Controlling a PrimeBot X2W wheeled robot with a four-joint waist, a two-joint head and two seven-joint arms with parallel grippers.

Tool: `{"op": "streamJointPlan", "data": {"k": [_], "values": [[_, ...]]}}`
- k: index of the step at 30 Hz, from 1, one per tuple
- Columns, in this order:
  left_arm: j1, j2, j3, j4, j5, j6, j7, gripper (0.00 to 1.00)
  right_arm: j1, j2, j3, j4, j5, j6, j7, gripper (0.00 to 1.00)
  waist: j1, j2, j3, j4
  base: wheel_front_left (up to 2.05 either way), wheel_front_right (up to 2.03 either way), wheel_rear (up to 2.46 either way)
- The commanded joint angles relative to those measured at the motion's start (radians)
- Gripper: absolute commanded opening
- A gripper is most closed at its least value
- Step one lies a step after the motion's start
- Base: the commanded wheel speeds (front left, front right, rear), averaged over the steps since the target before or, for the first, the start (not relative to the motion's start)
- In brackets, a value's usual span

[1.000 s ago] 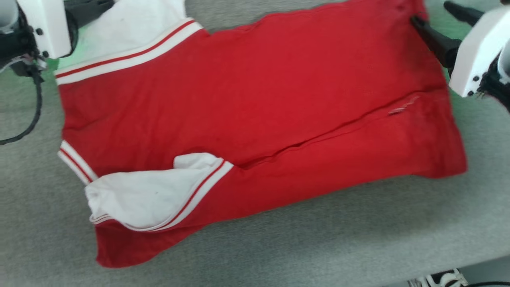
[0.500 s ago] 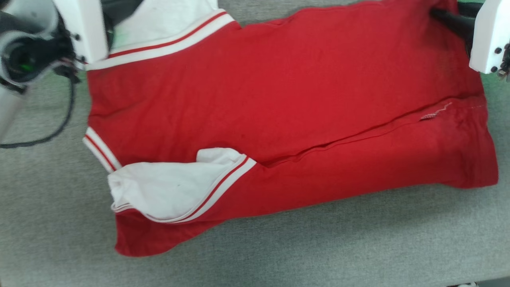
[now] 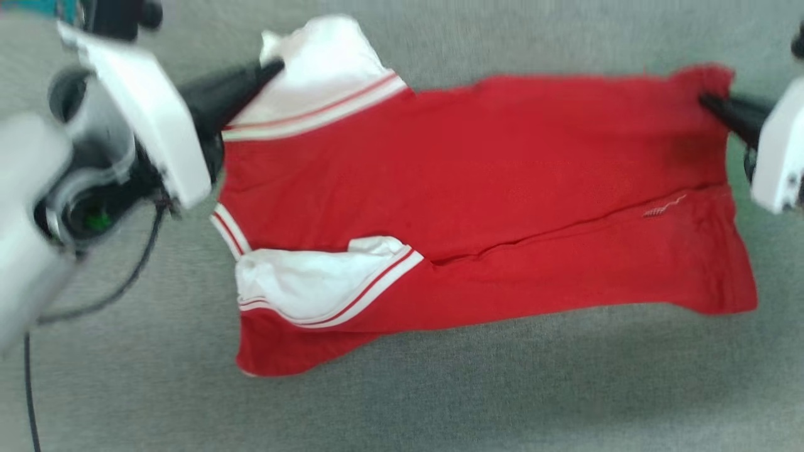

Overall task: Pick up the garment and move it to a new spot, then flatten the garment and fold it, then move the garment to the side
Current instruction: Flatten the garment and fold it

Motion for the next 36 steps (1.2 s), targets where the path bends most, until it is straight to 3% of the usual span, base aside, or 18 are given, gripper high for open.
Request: {"op": "streamJointPlan", "data": {"k": [1, 10, 15, 24, 29, 30, 32, 33, 34, 36], "values": [[0.046, 0.018, -0.008, -0.03, -0.008, -0.002, -0.03, 0.0, 0.043, -0.015, -0.003, -0.012, 0.009, 0.0, -0.015, 0.0, 0.0, 0.0, -0.076, 0.028, 0.0, 0.0, 0.0], [0.289, 0.127, -0.061, -0.197, -0.02, -0.002, -0.24, 0.0, 0.249, -0.069, -0.073, -0.058, 0.055, 0.0, -0.071, 0.0, 0.0, 0.0, -0.15, 0.035, 0.0, 0.0, 0.0], [0.425, 0.149, -0.098, -0.25, -0.005, -0.002, -0.362, 0.0, 0.357, -0.073, -0.124, -0.079, 0.058, 0.0, -0.1, 0.0, 0.0, 0.0, -0.15, 0.043, 0.0, 0.0, 0.0], [0.52, 0.053, -0.161, -0.16, 0.026, -0.002, -0.398, 0.0, 0.447, -0.005, -0.216, -0.032, 0.018, 0.0, -0.182, 0.0, 0.0, 0.0, -0.108, 0.063, 0.0, 0.0, 0.0], [0.536, 0.006, -0.175, -0.101, 0.022, -0.002, -0.409, 0.0, 0.458, 0.026, -0.219, -0.008, -0.012, 0.0, -0.207, 0.0, 0.0, 0.0, -0.094, 0.059, 0.0, 0.0, 0.0], [0.537, 0.001, -0.177, -0.09, 0.027, -0.002, -0.411, 0.0, 0.456, 0.03, -0.222, -0.006, -0.018, 0.0, -0.216, 0.11, 0.0, 0.0, -0.093, 0.057, 0.0, 0.0, 0.0], [0.541, -0.012, -0.179, -0.074, 0.031, -0.002, -0.418, 0.0, 0.449, 0.039, -0.233, 0.0, -0.028, 0.0, -0.239, 0.78, 0.0, 0.0, -0.093, 0.054, 0.0, 0.0, 0.0], [0.544, -0.014, -0.175, -0.065, 0.033, -0.002, -0.425, 0.05, 0.447, 0.042, -0.238, 0.002, -0.033, 0.0, -0.248, 1.0, 0.0, 0.0, -0.095, 0.052, 0.0, 0.0, 0.0], [0.547, -0.018, -0.171, -0.058, 0.037, -0.002, -0.429, 0.29, 0.452, 0.045, -0.244, 0.001, -0.031, 0.0, -0.256, 1.0, 0.0, 0.0, -0.098, 0.052, 0.0, 0.0, 0.0], [0.557, -0.022, -0.157, -0.047, 0.04, -0.002, -0.44, 0.62, 0.47, 0.047, -0.258, -0.006, -0.009, 0.0, -0.258, 1.0, 0.0, 0.0, -0.106, 0.052, 0.0, 0.0, 0.0]]}}
